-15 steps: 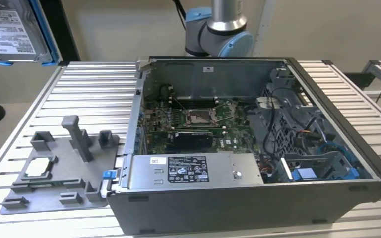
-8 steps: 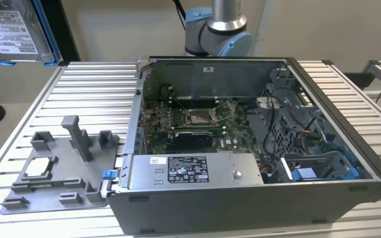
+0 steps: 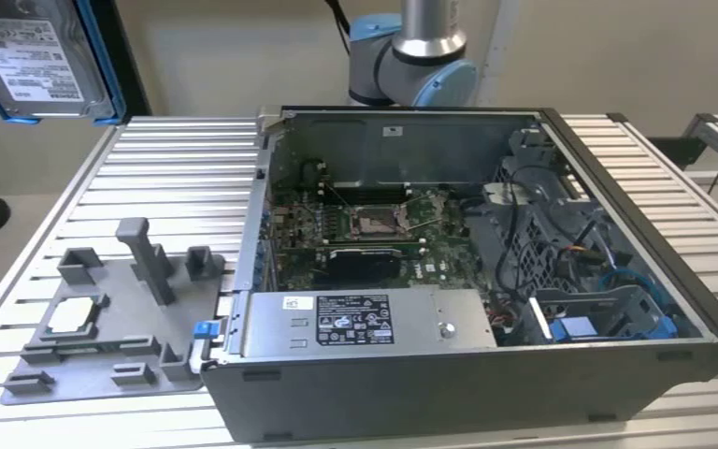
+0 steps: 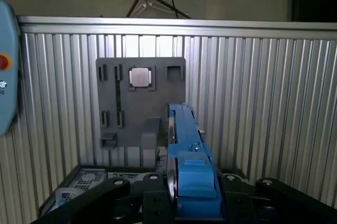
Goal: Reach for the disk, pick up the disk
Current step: 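Pick up the disk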
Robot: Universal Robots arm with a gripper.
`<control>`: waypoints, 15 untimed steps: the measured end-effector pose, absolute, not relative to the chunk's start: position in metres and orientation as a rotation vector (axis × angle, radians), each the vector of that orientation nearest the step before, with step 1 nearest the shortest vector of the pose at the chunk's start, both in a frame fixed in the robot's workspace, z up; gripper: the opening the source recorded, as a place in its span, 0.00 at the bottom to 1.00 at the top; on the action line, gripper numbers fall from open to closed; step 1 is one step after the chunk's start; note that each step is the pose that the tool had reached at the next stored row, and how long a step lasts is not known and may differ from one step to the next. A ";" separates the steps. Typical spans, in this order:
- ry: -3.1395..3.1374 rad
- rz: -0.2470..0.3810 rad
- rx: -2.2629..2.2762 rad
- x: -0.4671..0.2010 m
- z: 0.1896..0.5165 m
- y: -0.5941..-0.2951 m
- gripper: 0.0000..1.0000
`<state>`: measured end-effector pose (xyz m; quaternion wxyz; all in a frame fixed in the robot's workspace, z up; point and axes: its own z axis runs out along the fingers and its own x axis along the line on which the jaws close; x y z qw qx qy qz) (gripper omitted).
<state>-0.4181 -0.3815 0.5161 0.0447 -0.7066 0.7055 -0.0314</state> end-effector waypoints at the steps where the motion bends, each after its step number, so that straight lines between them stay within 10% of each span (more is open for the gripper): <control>1: 2.155 -0.096 -2.159 -0.417 0.516 -0.382 0.00; 15: 2.156 -0.095 -2.159 -0.396 0.516 -0.382 0.00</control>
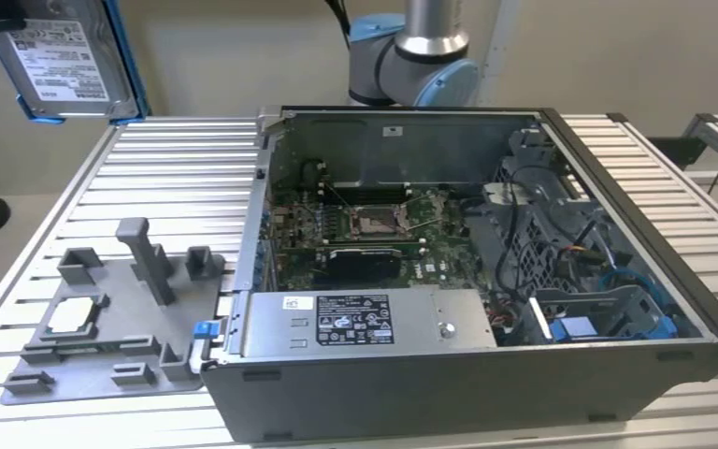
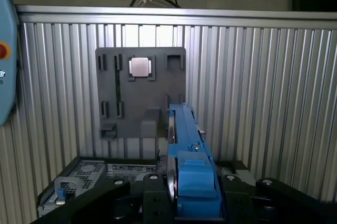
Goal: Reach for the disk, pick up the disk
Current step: 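Pick up the disk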
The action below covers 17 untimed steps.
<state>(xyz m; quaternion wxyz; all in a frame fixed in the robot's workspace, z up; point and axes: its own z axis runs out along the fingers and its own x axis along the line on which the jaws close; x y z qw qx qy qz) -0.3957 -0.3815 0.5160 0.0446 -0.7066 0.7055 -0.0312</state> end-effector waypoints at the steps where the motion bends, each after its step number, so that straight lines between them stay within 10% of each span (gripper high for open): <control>1: 2.156 -0.095 -2.159 -0.394 0.516 -0.382 0.00; 17: 2.156 -0.095 -2.159 -0.361 0.516 -0.382 0.00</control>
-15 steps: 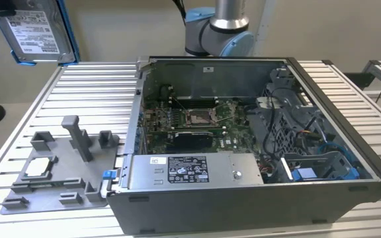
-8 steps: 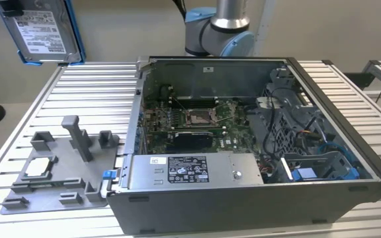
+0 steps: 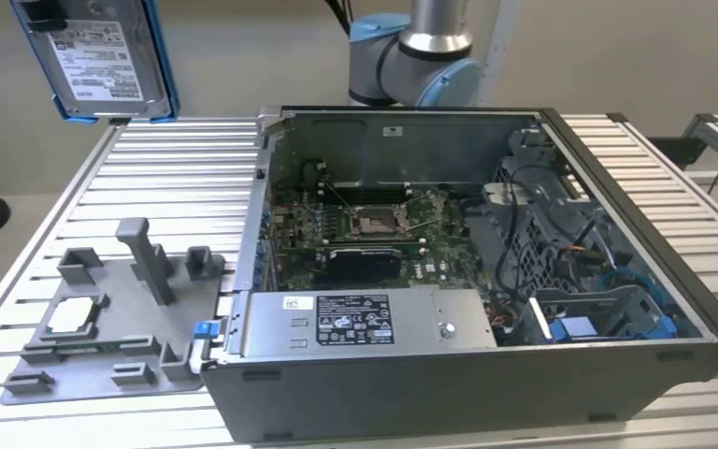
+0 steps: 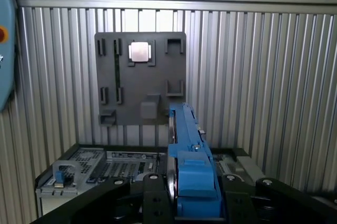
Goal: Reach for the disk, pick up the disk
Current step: 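Pick up the disk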
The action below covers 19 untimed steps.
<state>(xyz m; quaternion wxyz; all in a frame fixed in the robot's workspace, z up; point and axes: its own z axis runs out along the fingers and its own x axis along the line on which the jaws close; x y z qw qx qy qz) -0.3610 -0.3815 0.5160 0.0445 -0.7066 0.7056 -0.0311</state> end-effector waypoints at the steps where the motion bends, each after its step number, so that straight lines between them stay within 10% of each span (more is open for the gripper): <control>1: 2.156 -0.095 -2.159 -0.359 0.516 -0.382 0.00; 19: 2.156 -0.095 -2.159 -0.313 0.516 -0.382 0.00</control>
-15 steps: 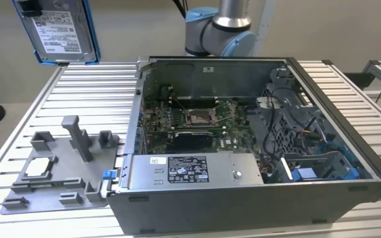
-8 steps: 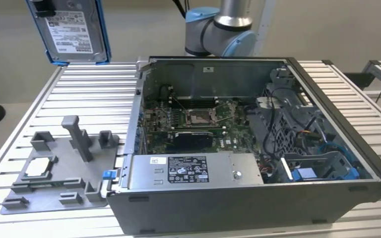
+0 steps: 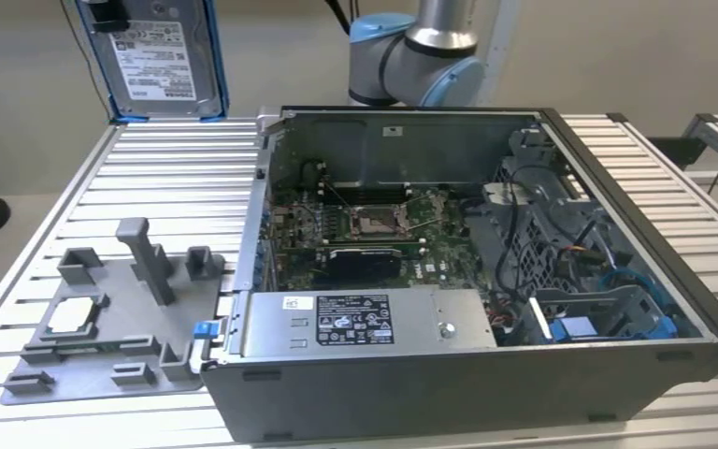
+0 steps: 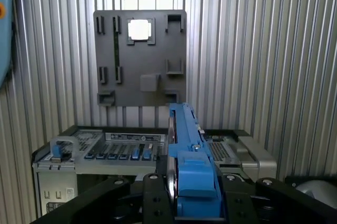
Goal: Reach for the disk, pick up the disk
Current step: 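Pick up the disk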
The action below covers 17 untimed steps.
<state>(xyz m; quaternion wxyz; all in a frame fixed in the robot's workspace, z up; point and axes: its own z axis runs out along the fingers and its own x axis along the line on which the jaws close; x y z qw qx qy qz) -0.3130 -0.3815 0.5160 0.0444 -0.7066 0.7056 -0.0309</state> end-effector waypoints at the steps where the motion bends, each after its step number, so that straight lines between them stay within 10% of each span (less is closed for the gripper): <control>1: 2.156 -0.095 -2.159 -0.310 0.516 -0.382 0.00; 17: 2.156 -0.094 -2.159 -0.265 0.516 -0.382 0.00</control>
